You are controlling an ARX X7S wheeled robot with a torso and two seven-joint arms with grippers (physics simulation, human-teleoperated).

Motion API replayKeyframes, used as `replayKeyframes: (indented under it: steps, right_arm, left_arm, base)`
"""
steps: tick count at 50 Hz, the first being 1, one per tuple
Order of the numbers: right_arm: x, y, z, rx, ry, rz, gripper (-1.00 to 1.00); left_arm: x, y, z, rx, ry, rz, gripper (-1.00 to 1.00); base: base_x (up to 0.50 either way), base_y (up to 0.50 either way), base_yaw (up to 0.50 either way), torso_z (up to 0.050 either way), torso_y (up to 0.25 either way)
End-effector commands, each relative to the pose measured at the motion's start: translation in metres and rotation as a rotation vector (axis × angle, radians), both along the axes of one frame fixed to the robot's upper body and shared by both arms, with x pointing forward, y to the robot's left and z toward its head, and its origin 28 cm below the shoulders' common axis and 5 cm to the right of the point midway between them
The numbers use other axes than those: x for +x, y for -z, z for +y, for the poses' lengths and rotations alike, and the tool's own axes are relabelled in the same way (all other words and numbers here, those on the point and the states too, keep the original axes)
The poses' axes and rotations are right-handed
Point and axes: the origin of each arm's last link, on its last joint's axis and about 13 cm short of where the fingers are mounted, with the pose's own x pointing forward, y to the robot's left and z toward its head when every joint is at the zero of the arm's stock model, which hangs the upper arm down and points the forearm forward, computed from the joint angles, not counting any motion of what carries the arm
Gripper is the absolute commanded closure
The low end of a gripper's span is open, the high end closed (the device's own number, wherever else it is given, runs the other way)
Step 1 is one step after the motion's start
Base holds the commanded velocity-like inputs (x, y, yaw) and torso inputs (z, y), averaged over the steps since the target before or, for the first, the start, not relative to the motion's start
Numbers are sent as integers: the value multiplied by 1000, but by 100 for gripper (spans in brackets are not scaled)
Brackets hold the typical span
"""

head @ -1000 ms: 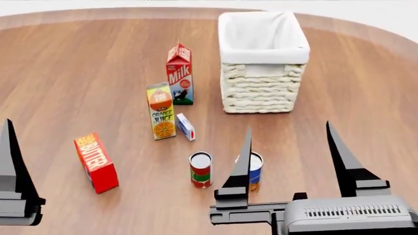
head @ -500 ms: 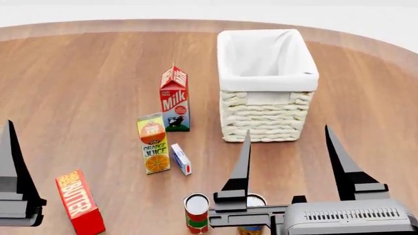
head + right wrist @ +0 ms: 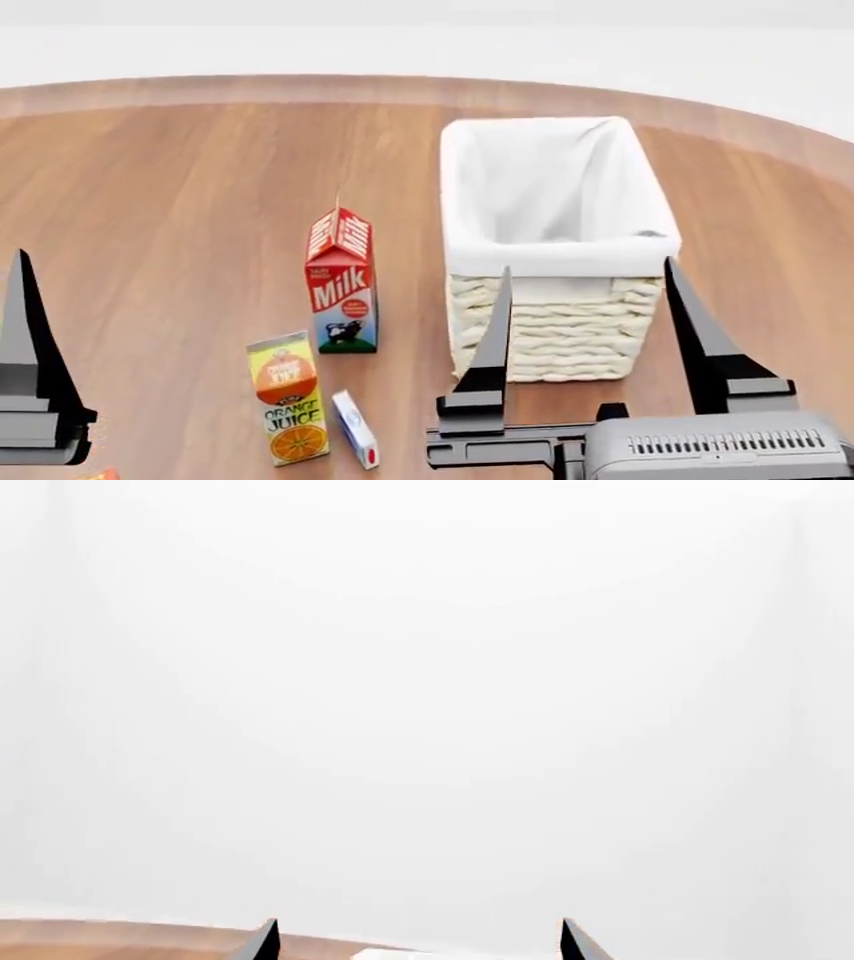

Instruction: Pick up the alphabet soup and the tomato sauce, and put them in the basket.

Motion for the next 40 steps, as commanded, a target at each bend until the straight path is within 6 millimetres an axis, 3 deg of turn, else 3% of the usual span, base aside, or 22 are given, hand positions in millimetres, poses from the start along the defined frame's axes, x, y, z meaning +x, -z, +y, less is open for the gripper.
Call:
replayKeyframes:
  steps: [1,4,31,40]
  right_arm:
    - [0,-9,0,2,-2,0,-100]
    - [0,1,0,2,-2,2,-100]
    - [-1,3,1,2,-6,5,-100]
    - [-2,-4,2,28,-51,29,-100]
  left_arm:
    - [0,0,0,1,0,0,-100]
    - [0,-1,0,2,-1,0,-100]
    - [0,1,0,1,-3,1,-100]
    - [0,1,0,2,-3,3,-100]
  base:
    - [469,0,0,0,0]
    - [470,0,0,0,0]
    - [465,0,0,0,1]
    - [158,0,0,0,1]
